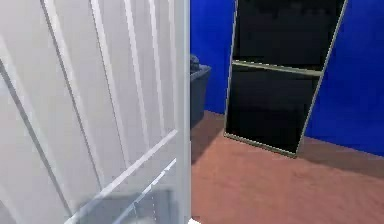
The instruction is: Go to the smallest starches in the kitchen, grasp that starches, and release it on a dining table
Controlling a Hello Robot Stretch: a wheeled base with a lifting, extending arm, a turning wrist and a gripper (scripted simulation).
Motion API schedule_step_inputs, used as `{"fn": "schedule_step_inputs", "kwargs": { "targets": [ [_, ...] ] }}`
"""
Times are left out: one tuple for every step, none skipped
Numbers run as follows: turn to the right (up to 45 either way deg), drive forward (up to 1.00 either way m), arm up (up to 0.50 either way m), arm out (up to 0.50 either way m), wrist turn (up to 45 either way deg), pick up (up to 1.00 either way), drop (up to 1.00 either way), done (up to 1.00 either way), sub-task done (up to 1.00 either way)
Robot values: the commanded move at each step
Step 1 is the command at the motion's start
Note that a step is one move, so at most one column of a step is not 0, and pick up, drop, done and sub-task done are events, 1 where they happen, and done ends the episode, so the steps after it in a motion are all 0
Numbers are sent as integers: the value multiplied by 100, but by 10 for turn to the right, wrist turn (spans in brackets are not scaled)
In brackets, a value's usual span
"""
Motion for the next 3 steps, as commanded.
{"fn": "schedule_step_inputs", "kwargs": {
  "targets": [
    [-450, 0, 0, 0, 0, 0, 0, 0, 0],
    [-450, 0, 0, 0, 0, 0, 0, 0, 0],
    [-450, 0, 0, 0, 0, 0, 0, 0, 0]
  ]
}}
